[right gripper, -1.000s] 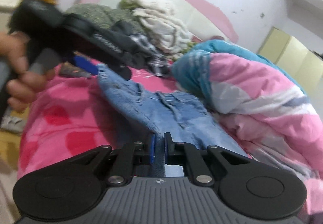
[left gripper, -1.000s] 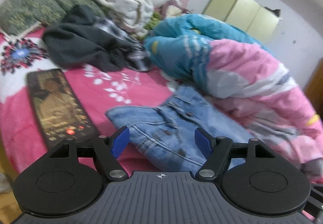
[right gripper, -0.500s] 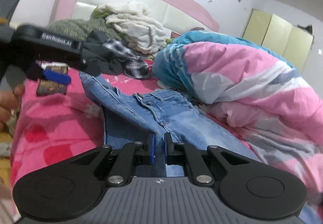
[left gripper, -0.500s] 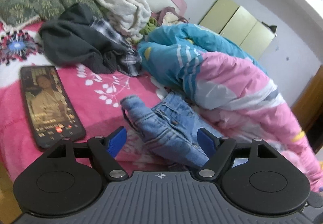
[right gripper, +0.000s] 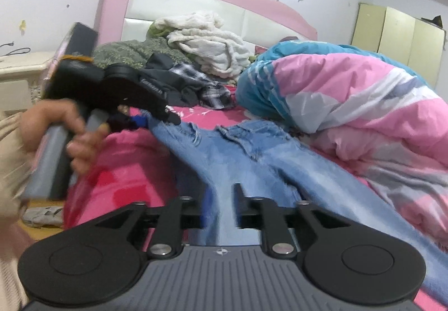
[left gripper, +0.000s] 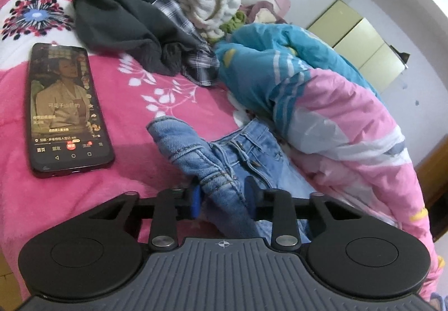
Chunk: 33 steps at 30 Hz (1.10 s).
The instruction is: Fold clothes
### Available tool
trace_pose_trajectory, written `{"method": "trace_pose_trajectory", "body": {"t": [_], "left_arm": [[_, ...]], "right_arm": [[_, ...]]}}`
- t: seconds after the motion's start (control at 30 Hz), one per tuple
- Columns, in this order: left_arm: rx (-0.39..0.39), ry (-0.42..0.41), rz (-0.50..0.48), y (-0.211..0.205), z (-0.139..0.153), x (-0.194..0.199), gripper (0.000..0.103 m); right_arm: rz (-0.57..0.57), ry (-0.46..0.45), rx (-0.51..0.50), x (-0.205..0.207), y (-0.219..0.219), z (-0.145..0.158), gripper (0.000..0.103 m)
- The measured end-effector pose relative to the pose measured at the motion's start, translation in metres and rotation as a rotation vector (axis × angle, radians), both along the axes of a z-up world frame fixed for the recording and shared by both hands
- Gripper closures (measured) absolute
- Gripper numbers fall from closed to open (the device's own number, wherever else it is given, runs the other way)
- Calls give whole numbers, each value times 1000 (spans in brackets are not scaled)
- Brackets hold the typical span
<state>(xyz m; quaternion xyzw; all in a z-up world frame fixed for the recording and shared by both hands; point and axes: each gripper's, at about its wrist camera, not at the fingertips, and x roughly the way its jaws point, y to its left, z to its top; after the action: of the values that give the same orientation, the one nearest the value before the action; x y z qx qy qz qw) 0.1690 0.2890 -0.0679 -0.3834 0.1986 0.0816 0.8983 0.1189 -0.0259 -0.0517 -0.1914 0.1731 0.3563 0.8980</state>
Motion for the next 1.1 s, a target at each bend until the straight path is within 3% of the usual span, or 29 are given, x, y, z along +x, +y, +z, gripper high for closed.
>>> {"method": "trace_pose_trajectory", "body": {"t": [0.07, 0.23, 0.43, 0.53, 0.63, 0.7, 0.93, 1.07, 1.1], "left_arm": [[1, 0, 2, 1, 0, -1, 80], [2, 2, 8, 2, -2, -2, 82], [-16, -1, 30, 5, -4, -4, 85], [-13, -3, 40, 3, -4, -4, 85], [-5, -11, 47, 1, -2, -4, 85], [-7, -15, 53, 0, -2, -4, 85], [-7, -31, 61, -1, -1, -5, 87], [-17, -38, 66, 0, -1, -5, 87], [-19, -40, 66, 1, 0, -5, 87]], "right_arm": [[-1, 2, -8, -15, -12, -3, 56], [-104, 0, -160, -45, -36, -26, 57], [-230, -35, -263, -68, -68, -40, 82], [-270, 2, -177, -75, -85, -27, 82], [-201, 43, -31, -87, -87, -11, 78], [-177, 14, -67, -90, -71, -16, 67], [-136, -26, -166, -83, -27, -39, 68], [-149, -19, -207, -78, -27, -48, 73], [-167, -23, -208, -77, -32, -47, 82]]}}
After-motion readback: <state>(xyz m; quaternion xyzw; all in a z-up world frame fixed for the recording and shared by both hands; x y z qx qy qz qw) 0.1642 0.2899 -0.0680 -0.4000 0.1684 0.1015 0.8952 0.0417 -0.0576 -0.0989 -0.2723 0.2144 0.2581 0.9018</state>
